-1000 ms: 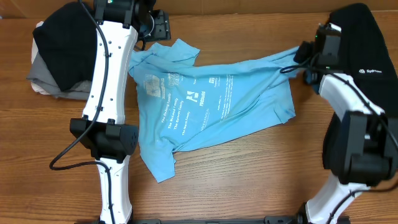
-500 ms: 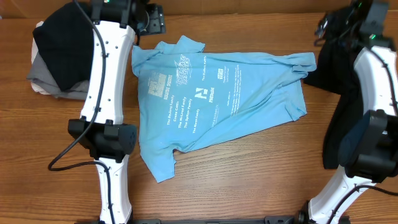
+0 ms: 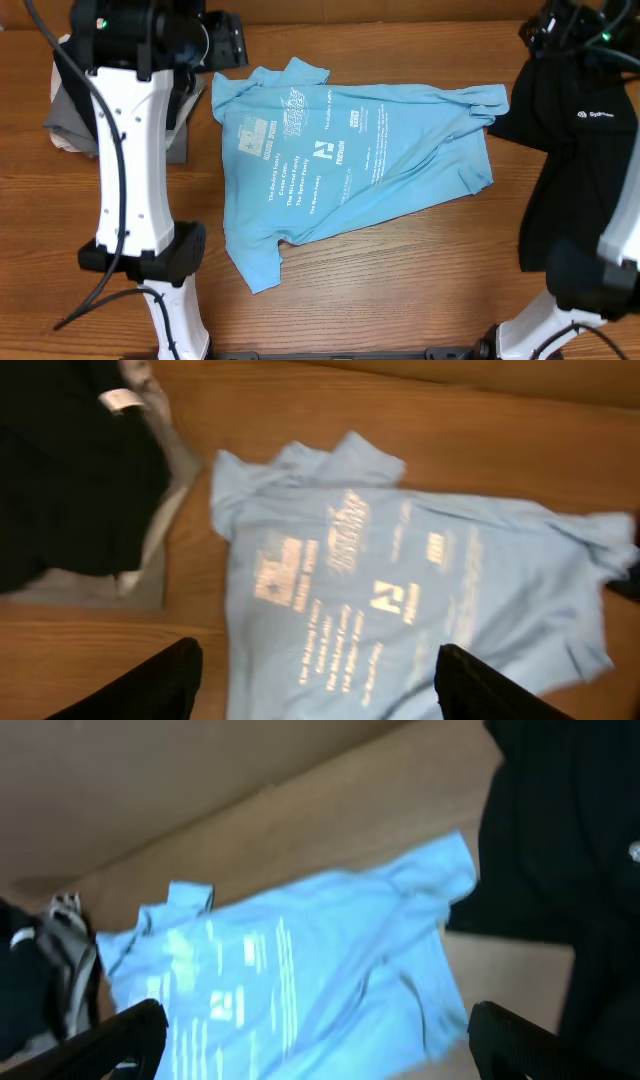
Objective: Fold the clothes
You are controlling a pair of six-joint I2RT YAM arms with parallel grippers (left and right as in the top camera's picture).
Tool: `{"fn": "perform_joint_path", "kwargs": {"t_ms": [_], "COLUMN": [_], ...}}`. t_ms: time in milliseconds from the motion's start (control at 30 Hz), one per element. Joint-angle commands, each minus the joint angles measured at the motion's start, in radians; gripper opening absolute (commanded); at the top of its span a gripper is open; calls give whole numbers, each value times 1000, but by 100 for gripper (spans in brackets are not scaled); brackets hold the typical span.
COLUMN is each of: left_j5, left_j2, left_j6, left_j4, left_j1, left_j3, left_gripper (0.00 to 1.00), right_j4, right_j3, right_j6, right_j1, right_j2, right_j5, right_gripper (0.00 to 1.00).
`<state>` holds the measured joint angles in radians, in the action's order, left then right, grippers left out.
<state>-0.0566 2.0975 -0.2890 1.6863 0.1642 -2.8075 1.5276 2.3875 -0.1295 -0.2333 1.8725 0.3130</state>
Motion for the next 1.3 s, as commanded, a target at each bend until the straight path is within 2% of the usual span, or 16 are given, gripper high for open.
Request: {"fn": "perform_joint_path", "kwargs": {"t_ms": [0, 100, 267, 367, 467, 633, 800, 967, 1167, 1267], "left_j5": [-128, -151, -146, -104, -63, -59, -60, -58, -60, -60], "left_j2": [-12, -30, -105, -183, -263, -281, -281, -281, -280, -280], "left_j6": [25, 19, 19, 10, -72, -143, -171, -205, -232, -232], "left_j4": [3, 3, 3, 3, 3, -16, -127, -303, -555, -618], "left_j1": [13, 16, 36, 64, 100, 145, 187, 195, 192, 192], "left_j3": [-2, 3, 87, 231, 451, 710, 959, 1156, 1294, 1308], "left_gripper": [77, 76, 82, 84, 85, 83, 81, 80, 79, 80], "right_j4": [69, 167, 166, 166, 166, 93, -99, -381, -669, -790], "right_j3": [23, 19, -63, -169, -338, -581, -834, -1082, -1178, -1178], "right_j6": [2, -12, -54, -56, -52, -17, 8, 7, -29, -30], "right_j1": [2, 2, 2, 4, 4, 4, 11, 76, 172, 201], "right_j2": [-66, -114, -229, -305, -370, -391, -389, -380, -310, -257], "right_j5": [-37, -100, -113, -115, -132, -133, -131, -113, -129, -182], "right_gripper": [100, 100, 100, 100, 100, 100, 100, 99, 91, 89]}}
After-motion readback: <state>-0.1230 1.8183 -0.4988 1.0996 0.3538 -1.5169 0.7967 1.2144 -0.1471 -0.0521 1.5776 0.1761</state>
